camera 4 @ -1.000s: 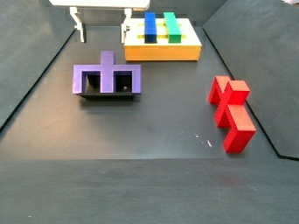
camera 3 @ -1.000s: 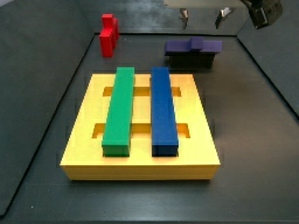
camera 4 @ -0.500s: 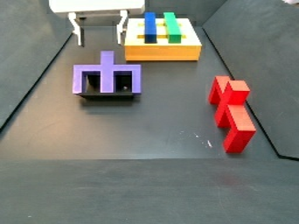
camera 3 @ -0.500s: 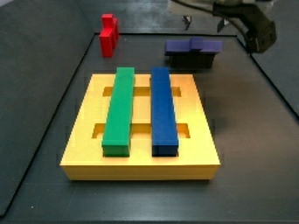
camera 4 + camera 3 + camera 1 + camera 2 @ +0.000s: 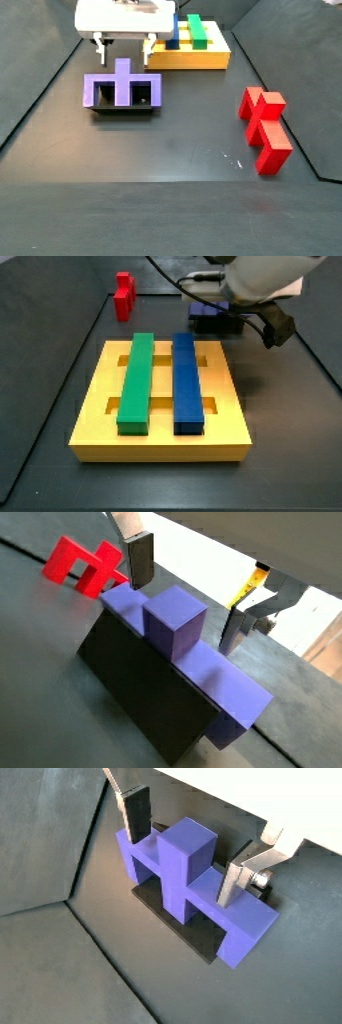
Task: Pick up the purple object. Move up. Place the purple object on the fixture. Regrasp the purple object. Move to above the board. Insert the purple object.
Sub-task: Regrasp the purple object.
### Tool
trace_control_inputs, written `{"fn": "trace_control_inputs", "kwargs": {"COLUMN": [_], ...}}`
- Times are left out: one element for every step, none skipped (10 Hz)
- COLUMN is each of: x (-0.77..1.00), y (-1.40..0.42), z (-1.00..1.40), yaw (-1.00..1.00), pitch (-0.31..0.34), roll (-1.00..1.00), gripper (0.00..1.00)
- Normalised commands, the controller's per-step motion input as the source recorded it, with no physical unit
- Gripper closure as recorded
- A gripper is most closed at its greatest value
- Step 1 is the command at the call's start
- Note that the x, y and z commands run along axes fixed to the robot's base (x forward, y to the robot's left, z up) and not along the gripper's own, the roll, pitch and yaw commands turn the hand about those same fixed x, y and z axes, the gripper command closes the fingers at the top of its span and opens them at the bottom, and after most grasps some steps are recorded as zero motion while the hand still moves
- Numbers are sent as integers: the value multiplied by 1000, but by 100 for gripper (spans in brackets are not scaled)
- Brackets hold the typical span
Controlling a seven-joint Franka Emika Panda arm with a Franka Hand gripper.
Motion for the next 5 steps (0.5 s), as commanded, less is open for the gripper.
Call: {"fn": "trace_control_inputs", "kwargs": {"x": [229,186,214,34,0], "y": [-86,0,0,0,9], "z": [-226,-217,-57,-37,-49], "yaw": [129,0,-83,-54,0], "pitch": [0,0,49,9,0], "roll": [194,149,234,174,94], "gripper": [0,0,0,0,0]}}
